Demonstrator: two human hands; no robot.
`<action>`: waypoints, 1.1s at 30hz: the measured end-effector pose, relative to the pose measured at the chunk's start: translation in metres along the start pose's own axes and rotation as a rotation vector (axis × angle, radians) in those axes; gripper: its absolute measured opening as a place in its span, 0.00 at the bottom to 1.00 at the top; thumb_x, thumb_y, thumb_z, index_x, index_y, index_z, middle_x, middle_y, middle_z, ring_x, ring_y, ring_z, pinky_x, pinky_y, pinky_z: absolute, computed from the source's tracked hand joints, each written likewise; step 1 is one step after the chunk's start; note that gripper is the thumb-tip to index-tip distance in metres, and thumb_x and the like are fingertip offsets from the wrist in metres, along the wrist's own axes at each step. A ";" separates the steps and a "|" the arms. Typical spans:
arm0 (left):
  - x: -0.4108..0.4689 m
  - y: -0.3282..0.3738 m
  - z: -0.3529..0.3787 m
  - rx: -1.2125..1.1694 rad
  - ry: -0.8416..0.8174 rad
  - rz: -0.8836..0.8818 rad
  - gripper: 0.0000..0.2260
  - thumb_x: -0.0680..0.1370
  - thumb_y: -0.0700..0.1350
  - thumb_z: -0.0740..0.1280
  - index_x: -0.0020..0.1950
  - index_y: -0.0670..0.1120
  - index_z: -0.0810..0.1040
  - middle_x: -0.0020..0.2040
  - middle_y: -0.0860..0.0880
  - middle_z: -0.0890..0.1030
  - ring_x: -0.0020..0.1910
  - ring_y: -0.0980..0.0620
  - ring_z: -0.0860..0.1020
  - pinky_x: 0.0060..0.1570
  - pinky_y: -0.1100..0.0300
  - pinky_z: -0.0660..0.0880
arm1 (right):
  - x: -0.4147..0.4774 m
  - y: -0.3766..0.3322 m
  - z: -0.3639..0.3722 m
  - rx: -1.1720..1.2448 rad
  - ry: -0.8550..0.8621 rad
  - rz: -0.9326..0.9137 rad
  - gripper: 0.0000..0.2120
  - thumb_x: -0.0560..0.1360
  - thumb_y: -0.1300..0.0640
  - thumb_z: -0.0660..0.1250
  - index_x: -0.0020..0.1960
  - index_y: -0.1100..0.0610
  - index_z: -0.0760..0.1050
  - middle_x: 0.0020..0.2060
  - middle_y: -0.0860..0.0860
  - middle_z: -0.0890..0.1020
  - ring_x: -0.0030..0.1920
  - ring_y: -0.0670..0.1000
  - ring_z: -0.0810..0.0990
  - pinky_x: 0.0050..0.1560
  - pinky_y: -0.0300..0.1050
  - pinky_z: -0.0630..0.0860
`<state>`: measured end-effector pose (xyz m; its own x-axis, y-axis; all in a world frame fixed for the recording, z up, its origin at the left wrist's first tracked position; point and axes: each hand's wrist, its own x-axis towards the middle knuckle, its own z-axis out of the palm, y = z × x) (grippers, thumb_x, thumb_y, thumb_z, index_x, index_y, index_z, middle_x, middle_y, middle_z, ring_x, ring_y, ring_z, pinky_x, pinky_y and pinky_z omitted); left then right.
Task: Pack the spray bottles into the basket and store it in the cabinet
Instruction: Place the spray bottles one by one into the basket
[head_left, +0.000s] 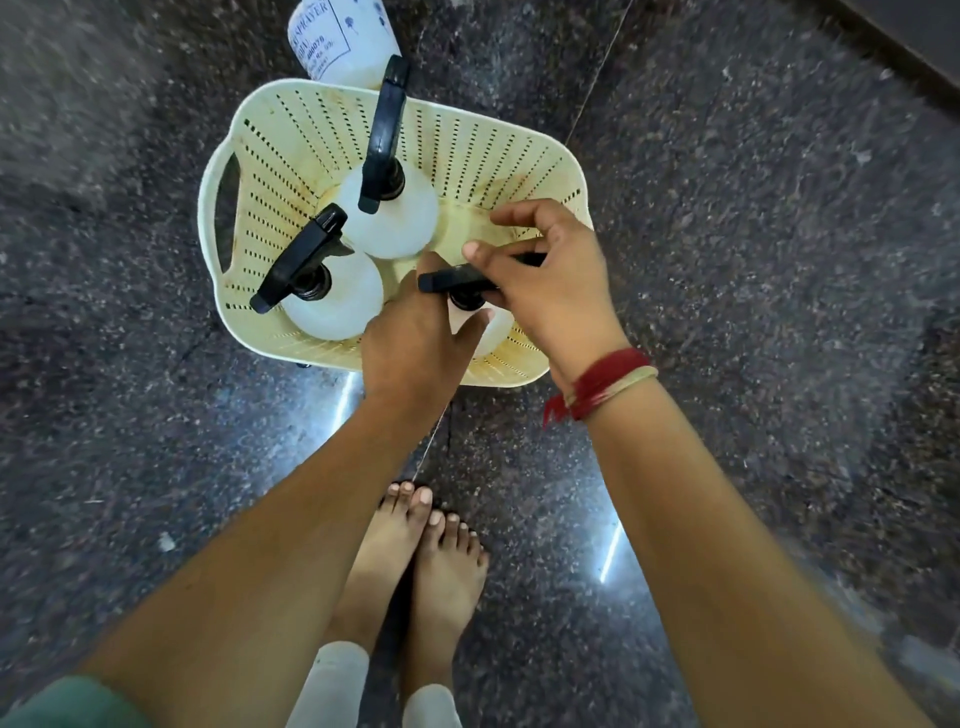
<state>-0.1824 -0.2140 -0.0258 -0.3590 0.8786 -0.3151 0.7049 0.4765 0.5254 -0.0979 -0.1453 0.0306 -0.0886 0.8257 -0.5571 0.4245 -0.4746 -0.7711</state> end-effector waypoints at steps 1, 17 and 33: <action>0.000 -0.001 0.000 -0.004 -0.021 -0.009 0.19 0.74 0.54 0.69 0.58 0.46 0.68 0.50 0.47 0.80 0.45 0.41 0.80 0.39 0.52 0.75 | 0.000 0.001 0.000 0.002 -0.018 -0.004 0.16 0.70 0.57 0.74 0.55 0.54 0.74 0.44 0.57 0.82 0.49 0.56 0.83 0.53 0.57 0.80; -0.022 -0.025 -0.050 0.033 -0.130 -0.032 0.16 0.74 0.50 0.70 0.60 0.46 0.75 0.54 0.46 0.81 0.53 0.44 0.79 0.46 0.54 0.74 | 0.025 -0.004 -0.019 -0.137 -0.405 -0.175 0.29 0.69 0.63 0.75 0.66 0.55 0.67 0.38 0.52 0.81 0.35 0.41 0.79 0.42 0.36 0.77; -0.017 -0.009 -0.089 0.141 -0.001 0.223 0.11 0.75 0.44 0.64 0.57 0.48 0.76 0.48 0.49 0.83 0.43 0.44 0.81 0.35 0.49 0.79 | 0.020 -0.011 -0.008 -0.295 -0.473 -0.216 0.29 0.68 0.62 0.76 0.65 0.53 0.70 0.50 0.52 0.78 0.51 0.51 0.80 0.54 0.44 0.79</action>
<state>-0.2372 -0.2299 0.0454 -0.1842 0.9613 -0.2047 0.8449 0.2613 0.4669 -0.0972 -0.1208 0.0304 -0.5637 0.6364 -0.5266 0.5788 -0.1505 -0.8014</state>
